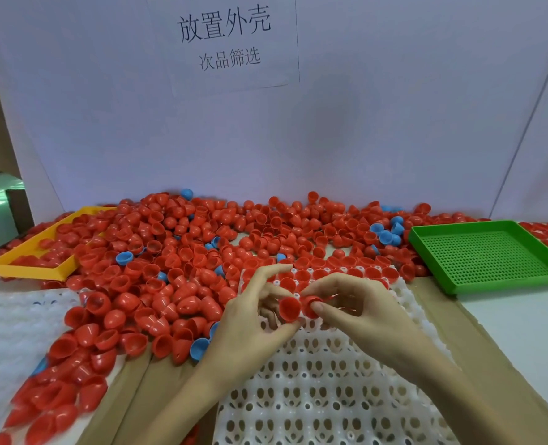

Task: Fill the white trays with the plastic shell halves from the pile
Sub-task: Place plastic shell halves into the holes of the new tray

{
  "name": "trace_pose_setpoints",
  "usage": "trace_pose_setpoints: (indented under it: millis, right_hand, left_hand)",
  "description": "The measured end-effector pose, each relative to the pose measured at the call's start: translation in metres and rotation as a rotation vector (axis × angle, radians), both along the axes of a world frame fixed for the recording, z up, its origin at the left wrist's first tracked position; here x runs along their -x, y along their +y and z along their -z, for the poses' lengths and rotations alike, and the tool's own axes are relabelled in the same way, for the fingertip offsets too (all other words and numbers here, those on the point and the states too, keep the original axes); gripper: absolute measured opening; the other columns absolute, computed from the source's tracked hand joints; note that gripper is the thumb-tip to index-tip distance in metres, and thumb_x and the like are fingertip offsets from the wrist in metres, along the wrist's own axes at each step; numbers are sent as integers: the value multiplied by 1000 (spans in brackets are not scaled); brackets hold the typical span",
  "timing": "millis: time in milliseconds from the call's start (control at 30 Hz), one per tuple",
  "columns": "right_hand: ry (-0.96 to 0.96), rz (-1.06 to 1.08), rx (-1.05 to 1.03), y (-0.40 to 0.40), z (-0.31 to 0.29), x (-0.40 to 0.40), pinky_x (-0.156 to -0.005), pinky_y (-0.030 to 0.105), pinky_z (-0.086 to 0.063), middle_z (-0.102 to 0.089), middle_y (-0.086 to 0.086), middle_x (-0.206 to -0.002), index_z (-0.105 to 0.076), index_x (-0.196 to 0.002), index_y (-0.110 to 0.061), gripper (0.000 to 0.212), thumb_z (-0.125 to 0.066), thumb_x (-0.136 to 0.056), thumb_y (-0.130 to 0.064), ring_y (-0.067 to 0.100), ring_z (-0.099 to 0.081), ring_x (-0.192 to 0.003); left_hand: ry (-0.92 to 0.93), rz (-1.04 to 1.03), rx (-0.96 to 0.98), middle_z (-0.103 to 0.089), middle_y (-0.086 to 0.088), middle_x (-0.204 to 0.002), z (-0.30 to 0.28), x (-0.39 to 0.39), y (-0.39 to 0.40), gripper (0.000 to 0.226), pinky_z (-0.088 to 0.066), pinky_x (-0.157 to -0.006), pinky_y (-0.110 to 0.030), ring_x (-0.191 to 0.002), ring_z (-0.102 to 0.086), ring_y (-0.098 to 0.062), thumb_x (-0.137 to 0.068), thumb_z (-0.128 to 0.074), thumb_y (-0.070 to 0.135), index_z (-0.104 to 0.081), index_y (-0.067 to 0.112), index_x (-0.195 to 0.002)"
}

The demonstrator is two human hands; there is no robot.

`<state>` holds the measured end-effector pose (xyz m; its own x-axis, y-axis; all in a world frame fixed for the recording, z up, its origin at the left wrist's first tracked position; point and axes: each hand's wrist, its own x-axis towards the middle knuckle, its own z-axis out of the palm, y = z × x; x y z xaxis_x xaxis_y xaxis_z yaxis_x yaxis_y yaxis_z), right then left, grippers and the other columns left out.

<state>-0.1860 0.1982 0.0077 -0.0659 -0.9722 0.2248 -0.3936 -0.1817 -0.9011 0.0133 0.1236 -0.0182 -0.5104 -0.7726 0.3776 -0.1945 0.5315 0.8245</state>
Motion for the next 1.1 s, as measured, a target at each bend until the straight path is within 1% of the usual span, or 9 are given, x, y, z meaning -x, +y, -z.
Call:
trace_pose_setpoints:
  millis: [133, 267, 467, 600, 700, 800, 867, 967, 1100]
  right_hand:
    - [-5, 22, 4, -2, 2, 5, -75, 27, -61, -79, -2, -96, -76, -104, -23, 16, -74, -95, -9, 16, -77, -85]
    - [111, 26, -1, -3, 6, 7, -71, 31, -63, -78, -3, -93, -74, -103, -24, 18, -75, -94, -9, 14, -76, -83]
    - [182, 46, 35, -2, 10, 0, -60, 24, -57, -73, 0, -84, -54, -113, -33, 39, -72, -94, -4, 15, -73, -72]
    - [369, 176, 26, -1, 2, 18, -69, 18, -58, -74, -11, -81, -68, -101, -28, 24, -74, -94, -6, -1, -71, -77]
    - [441, 326, -21, 1, -5, 49, -65, 12, -55, -72, -12, -83, -73, -100, -23, 17, -74, -93, -8, -1, -69, -72]
    - [559, 501, -57, 4, -6, 80, -64, 16, -52, -68, -9, -84, -72, -97, -20, 13, -75, -93, -8, 4, -65, -73]
    - [618, 569, -116, 4, -2, 93, -73, 30, -52, -68, -6, -85, -70, -95, -22, 14, -75, -93, -9, 11, -64, -76]
    - [671, 585, -193, 1, 5, 100, -78, 32, -50, -69, -1, -92, -73, -99, -22, 9, -75, -94, -14, 16, -62, -82]
    - [695, 575, -181, -3, 10, 100, -82, 35, -52, -68, -2, -95, -76, -103, -20, 8, -72, -96, -21, 16, -62, -88]
  left_hand:
    - [92, -22, -34, -73, 12, -107, -2, 1, 2, 44, -57, -87, -22, -99, -72, -11, -88, -84, 28, -62, 35, -126]
    - [90, -10, -11, -74, 13, -106, -2, 1, 2, 19, -58, -86, -22, -100, -73, -11, -94, -78, 23, -68, 29, -109]
    - [67, -33, -46, -75, 12, -99, 4, 3, 1, 11, -59, -84, -26, -94, -74, -11, -95, -77, 27, -72, 29, -105]
    - [-22, -66, 52, -73, 17, -100, 6, 1, -1, 7, -57, -82, -23, -98, -71, -10, -98, -72, 28, -72, 34, -102]
    - [-110, -102, 231, -69, 18, -98, 7, -2, -4, 7, -53, -84, -25, -99, -66, -11, -99, -70, 23, -71, 30, -100]
    - [-210, -93, 365, -63, 21, -101, 9, -3, -6, 3, -47, -95, -23, -105, -60, -8, -100, -68, 26, -70, 27, -101]
    - [-258, -76, 401, -60, 22, -102, 11, -3, -7, 4, -44, -98, -22, -105, -57, -6, -101, -66, 29, -69, 27, -101]
    - [-289, -42, 417, -58, 21, -104, 13, -2, -6, 7, -44, -95, -23, -105, -55, -7, -101, -63, 31, -68, 27, -102]
    - [-306, -18, 458, -59, 19, -104, 15, -1, -6, 12, -43, -96, -21, -104, -56, -6, -101, -61, 32, -70, 24, -103]
